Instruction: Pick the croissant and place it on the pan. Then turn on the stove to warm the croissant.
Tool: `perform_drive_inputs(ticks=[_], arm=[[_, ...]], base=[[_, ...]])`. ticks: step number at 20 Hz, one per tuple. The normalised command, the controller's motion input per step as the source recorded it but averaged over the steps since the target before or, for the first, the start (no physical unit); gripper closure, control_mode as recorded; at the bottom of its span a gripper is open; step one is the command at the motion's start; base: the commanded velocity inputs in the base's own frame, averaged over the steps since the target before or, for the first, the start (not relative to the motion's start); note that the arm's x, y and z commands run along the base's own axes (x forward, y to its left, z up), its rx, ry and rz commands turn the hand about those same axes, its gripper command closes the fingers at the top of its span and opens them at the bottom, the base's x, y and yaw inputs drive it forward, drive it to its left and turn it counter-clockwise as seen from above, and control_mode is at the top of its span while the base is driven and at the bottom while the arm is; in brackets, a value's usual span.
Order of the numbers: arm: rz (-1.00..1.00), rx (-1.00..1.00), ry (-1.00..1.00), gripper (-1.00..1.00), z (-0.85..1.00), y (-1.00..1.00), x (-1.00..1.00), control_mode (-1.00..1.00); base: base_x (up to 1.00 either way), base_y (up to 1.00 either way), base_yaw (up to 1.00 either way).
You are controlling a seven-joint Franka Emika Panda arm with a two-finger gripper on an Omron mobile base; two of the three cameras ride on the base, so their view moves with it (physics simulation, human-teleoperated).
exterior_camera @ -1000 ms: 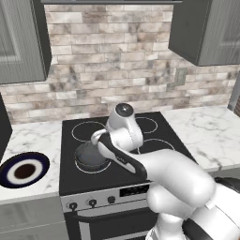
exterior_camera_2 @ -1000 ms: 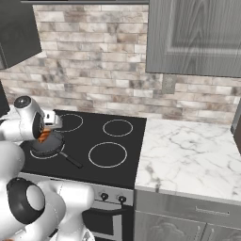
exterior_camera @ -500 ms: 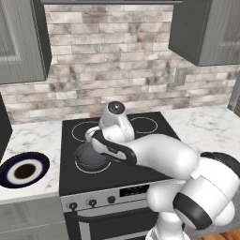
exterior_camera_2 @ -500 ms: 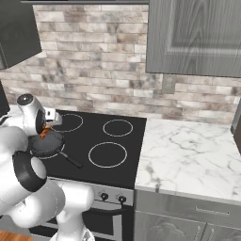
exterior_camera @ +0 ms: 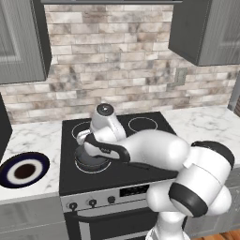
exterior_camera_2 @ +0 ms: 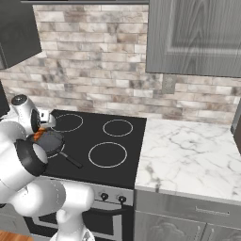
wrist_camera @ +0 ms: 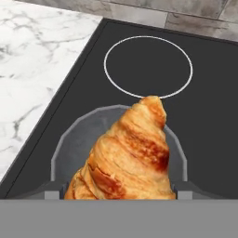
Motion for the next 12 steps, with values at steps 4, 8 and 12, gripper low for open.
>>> perform_drive_inputs(ticks=[4,8,12], arm=[[0.0,0.0,0.01,1.0,-0.06,0.0,0.0,-1.0],[0.0,0.0,0.02,1.0,-0.25,0.0,0.0,-1.0],[0.0,0.0,0.07,1.0,-0.42,0.0,0.0,-1.0]], base=[[0.0,0.0,0.0],[0.0,0.0,0.0],[0.0,0.0,0.0]])
